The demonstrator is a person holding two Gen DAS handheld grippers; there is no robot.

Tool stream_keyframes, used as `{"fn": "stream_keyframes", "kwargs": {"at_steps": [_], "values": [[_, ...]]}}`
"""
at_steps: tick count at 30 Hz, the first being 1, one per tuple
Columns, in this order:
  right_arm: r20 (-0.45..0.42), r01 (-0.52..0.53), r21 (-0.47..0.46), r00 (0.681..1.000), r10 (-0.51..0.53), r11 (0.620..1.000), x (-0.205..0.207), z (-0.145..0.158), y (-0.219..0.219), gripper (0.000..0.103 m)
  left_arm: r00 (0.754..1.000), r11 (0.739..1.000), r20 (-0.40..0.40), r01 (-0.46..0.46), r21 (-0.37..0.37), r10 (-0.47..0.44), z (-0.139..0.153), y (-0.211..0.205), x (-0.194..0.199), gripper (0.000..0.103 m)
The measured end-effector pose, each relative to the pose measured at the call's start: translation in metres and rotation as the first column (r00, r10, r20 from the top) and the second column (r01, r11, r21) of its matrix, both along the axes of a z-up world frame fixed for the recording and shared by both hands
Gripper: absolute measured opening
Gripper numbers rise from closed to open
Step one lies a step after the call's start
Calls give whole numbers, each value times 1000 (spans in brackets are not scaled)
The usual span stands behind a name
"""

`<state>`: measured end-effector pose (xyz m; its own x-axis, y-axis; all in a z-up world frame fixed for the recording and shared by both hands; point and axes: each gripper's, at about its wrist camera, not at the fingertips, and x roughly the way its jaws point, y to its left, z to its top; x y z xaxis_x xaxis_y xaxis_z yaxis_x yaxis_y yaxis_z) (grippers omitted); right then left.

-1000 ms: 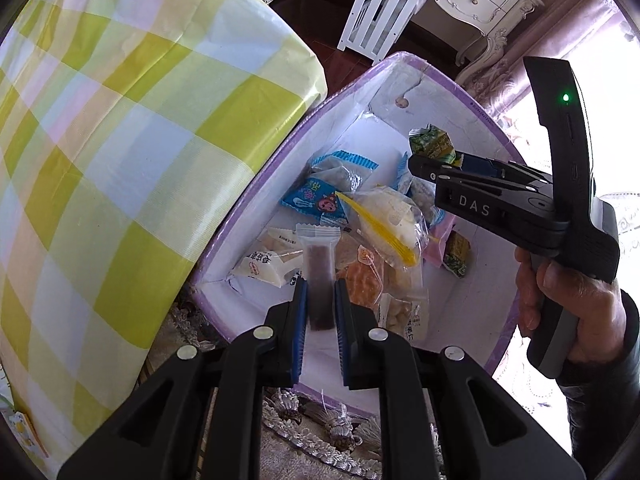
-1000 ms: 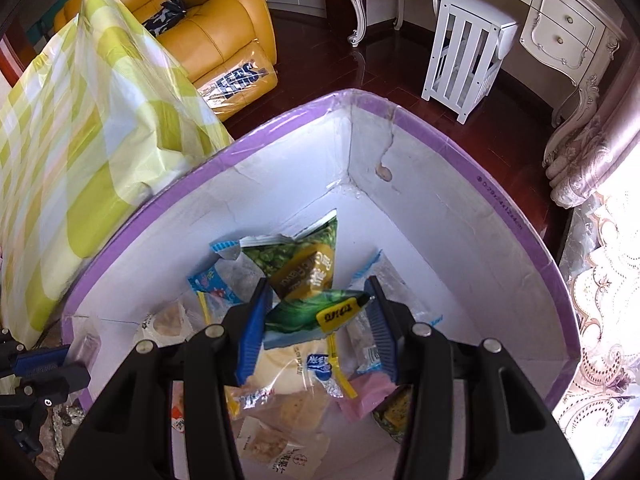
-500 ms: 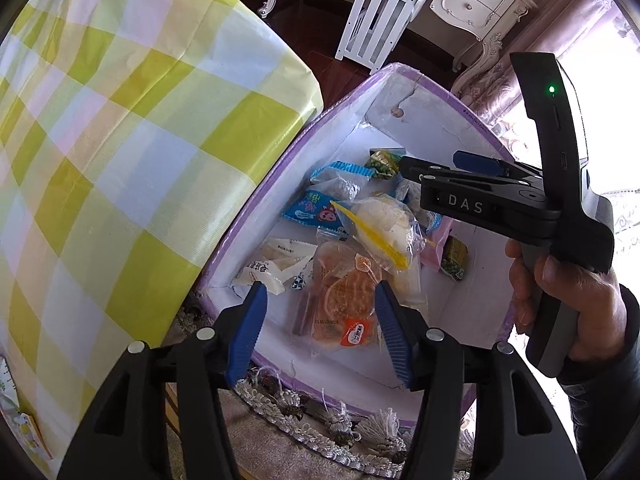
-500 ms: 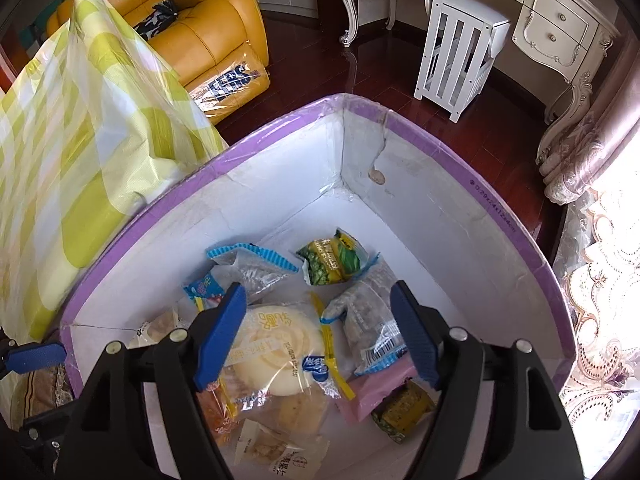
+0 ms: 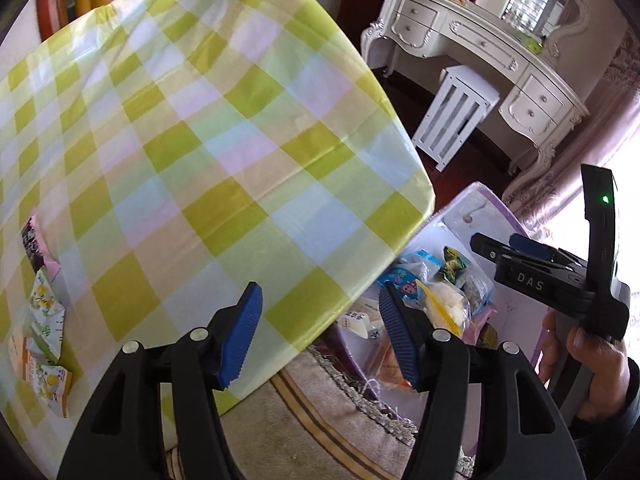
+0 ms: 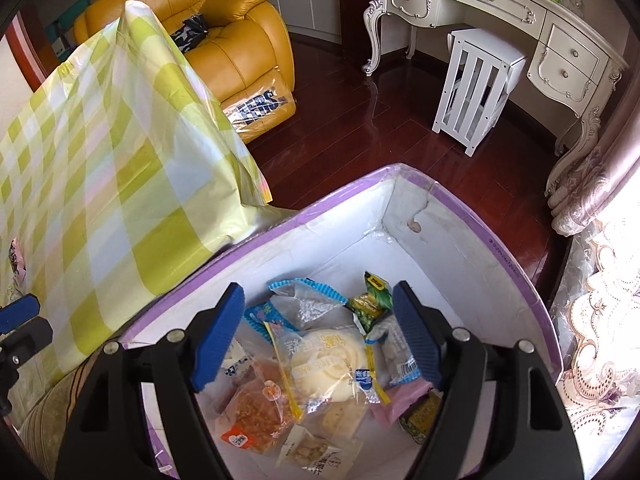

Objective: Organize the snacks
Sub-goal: 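Move both tools back over the remaining snacks on the table, then grasp the orange-labeled cookie bag with the left tool while the right tool grasps the pink chocolate bar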

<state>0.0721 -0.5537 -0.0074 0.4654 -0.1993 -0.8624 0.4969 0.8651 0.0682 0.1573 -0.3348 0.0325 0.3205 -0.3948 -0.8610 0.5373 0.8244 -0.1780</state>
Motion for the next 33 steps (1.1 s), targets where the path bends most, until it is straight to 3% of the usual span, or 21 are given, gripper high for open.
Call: {"fn": "stream_keyframes", "kwargs": {"at_steps": [6,12,18,25,27,30,33], "values": [[16,-27,-16,1000,27,1000,9,10,16,76,979,978,33,-199,-57,201,16,65,15,59],[9,-76,-32,997,76,997,20,14,36,76,924,920,28,-377,-104,381,19,129,21,59],[18,-109,-22,994,109,994,28,18,52,76,833,827,29,-543,-147,552,22,190,16,70],[22,-160,-39,987,161,986,36,22,74,76,714,697,-42,-693,-184,699,7,256,4,70],[25,-183,-47,983,185,982,39,24,83,76,690,671,-69,-719,-183,721,1,269,3,70],[33,-215,-46,976,216,976,44,27,96,76,676,657,-107,-735,-168,729,-9,277,4,70],[53,-244,-46,968,246,969,50,32,110,76,681,665,-120,-732,-151,722,-16,275,7,70]]}}
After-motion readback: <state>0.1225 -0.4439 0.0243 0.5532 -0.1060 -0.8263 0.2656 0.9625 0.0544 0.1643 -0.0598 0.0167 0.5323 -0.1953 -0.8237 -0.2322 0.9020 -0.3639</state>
